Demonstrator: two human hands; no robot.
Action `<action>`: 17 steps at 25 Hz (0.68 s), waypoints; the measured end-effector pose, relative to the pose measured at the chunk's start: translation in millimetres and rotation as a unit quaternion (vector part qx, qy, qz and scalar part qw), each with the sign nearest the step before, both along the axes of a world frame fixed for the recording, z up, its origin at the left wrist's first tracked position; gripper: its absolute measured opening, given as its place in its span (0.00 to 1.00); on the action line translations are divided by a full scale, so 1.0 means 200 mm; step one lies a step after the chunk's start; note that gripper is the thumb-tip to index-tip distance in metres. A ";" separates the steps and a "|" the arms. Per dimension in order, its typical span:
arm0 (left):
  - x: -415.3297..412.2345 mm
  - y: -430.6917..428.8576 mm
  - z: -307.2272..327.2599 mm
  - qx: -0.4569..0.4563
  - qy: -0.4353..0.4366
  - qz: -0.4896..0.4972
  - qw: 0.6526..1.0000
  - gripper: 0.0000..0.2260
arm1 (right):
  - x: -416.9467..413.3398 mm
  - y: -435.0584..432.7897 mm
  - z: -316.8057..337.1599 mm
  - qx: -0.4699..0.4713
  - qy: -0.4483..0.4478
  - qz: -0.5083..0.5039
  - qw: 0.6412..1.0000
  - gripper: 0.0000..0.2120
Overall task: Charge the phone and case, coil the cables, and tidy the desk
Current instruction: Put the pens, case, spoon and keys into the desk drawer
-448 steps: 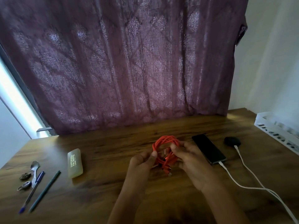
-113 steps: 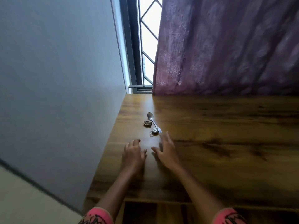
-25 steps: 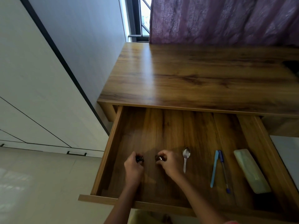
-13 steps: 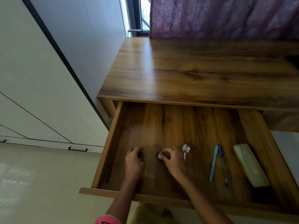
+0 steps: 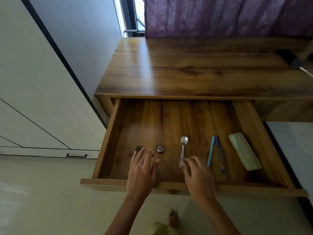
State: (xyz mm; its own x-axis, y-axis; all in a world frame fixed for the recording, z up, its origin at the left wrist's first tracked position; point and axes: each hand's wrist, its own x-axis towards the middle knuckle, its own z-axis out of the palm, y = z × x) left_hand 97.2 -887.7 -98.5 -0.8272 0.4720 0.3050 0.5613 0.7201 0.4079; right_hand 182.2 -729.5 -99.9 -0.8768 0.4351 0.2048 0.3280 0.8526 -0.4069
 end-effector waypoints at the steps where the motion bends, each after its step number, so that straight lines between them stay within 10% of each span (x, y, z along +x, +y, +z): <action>1: 0.02 -0.01 -0.01 -0.024 0.013 -0.018 0.999 0.17 | 0.05 -0.02 0.00 0.023 0.014 -0.015 1.000 0.20; 17: 0.37 -0.16 -0.21 -0.170 0.054 -0.065 0.982 0.43 | 0.43 -0.08 -0.29 0.144 -0.060 -0.032 0.987 0.38</action>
State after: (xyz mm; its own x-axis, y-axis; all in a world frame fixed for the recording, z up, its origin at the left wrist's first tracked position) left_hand 172.0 -920.4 -141.0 -0.7252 0.6607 0.1936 0.6838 0.7241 0.0900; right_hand 267.9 -746.2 -158.5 -0.8748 0.4291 0.2248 0.4159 0.9033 -0.1057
